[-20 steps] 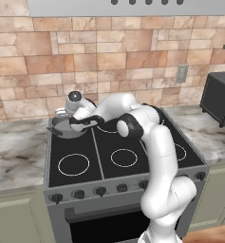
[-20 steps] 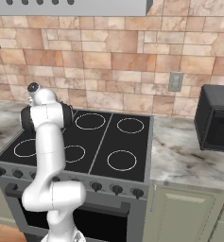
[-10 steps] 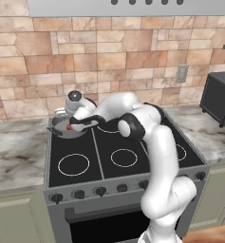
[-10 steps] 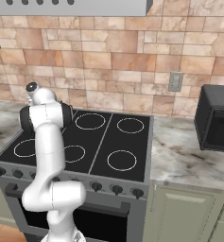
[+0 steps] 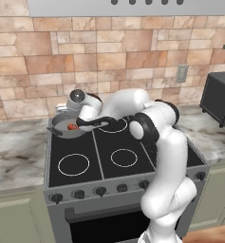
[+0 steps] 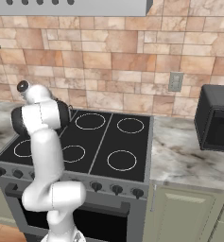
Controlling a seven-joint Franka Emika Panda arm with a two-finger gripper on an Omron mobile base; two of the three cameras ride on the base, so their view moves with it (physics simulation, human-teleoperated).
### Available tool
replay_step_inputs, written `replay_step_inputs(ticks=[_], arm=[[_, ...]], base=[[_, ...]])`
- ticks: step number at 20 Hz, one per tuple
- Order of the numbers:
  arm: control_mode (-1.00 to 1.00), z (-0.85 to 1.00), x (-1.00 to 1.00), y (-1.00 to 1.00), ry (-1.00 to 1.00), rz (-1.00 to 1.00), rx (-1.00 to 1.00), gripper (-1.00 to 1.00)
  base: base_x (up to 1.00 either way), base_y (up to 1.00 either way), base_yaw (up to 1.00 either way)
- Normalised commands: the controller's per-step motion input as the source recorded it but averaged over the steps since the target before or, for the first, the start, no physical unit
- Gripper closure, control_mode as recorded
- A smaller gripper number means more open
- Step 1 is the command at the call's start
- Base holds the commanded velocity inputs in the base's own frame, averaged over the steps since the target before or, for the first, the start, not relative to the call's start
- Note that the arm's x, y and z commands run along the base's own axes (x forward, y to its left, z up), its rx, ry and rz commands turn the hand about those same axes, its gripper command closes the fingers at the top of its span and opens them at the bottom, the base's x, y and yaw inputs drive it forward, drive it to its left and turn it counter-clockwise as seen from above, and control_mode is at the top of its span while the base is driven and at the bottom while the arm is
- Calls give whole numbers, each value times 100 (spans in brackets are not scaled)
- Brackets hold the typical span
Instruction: Turn on the burner for the pot on the stove. Wait thirty seconds for the pot to heat up. Then add the sweet potato to the pot.
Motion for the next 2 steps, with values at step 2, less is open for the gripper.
replay_step_inputs(ticks=[2], arm=[[-100, 12, -100, -90, -16, 0, 16, -100]], base=[[0, 0, 0]])
